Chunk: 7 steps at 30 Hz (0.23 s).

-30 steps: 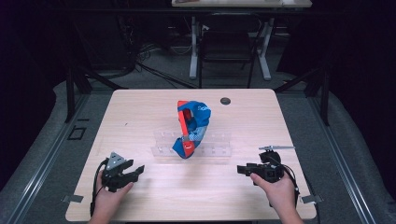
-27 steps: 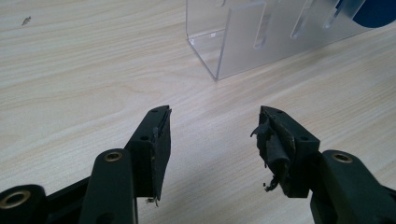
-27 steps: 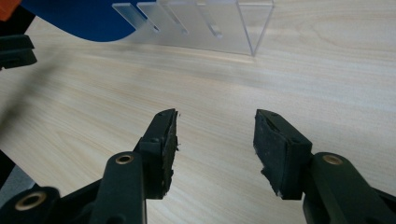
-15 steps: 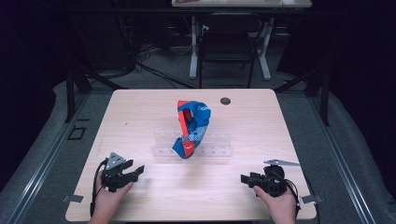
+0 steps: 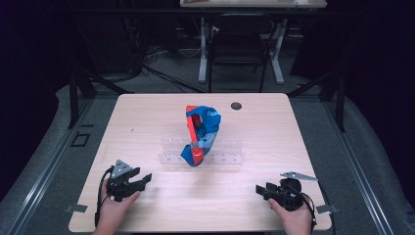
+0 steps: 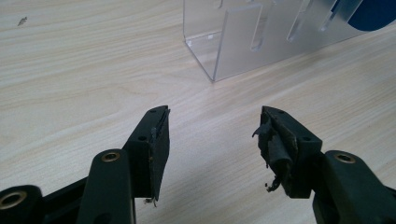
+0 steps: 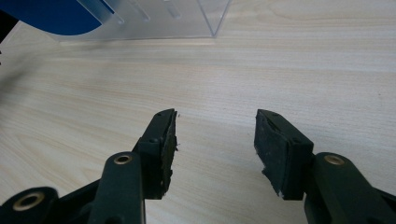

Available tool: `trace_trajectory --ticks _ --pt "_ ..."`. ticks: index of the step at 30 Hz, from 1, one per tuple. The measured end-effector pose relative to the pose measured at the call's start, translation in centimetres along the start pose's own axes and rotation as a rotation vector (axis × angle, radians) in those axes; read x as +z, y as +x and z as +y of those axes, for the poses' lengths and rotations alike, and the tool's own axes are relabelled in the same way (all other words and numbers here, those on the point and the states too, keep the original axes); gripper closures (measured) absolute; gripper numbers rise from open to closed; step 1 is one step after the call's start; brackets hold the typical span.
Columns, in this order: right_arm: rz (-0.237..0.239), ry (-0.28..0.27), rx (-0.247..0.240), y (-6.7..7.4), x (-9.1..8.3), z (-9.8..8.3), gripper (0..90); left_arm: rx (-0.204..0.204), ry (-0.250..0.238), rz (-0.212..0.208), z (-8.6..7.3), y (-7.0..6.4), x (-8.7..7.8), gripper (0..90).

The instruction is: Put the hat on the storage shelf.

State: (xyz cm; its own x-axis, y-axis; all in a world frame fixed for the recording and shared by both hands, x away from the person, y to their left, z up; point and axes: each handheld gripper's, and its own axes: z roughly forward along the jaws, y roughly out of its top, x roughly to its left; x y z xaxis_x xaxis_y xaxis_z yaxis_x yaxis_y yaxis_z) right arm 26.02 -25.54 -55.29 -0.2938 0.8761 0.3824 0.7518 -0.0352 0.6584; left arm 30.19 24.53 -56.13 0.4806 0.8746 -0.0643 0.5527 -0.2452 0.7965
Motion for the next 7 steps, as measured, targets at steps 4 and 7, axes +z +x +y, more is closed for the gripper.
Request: trace_trajectory --ticks 4,7 --pt "0.008 -0.011 0.009 -0.14 -0.14 0.02 49.4 0.001 0.002 0.007 0.03 -0.26 0.00 44.0" --pt "0.011 -0.007 0.013 -0.25 -0.17 0.00 49.7 -0.007 -0.010 0.006 0.18 -0.62 -0.01 42.8"
